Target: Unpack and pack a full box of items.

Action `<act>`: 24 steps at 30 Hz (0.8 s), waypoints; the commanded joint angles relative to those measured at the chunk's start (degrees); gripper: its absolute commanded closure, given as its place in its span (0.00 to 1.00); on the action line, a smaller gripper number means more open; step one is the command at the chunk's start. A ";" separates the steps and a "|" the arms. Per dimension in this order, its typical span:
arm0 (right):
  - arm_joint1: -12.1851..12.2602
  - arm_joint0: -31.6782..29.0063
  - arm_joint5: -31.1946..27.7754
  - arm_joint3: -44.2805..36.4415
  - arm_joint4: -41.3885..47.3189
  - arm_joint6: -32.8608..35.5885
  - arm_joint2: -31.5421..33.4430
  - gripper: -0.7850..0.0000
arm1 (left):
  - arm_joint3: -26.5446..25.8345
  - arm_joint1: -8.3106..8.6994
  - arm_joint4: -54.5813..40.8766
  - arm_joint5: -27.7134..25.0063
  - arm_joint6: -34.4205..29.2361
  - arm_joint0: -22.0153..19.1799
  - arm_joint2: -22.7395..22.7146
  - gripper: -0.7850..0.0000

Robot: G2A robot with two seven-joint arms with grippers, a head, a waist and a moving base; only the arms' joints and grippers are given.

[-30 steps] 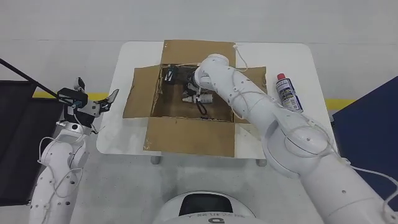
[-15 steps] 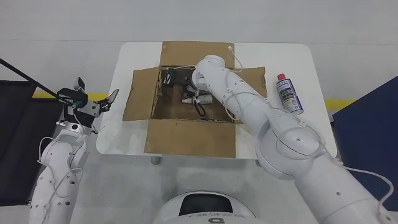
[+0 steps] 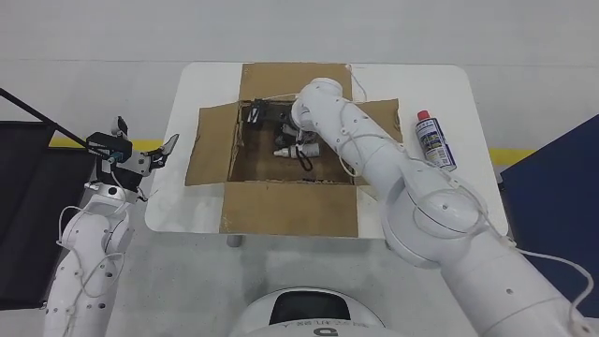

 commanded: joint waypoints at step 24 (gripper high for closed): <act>11.38 0.56 -13.13 -11.55 -12.65 -22.74 2.47 1.00 | 0.00 0.00 0.00 0.00 0.00 0.00 0.00 0.00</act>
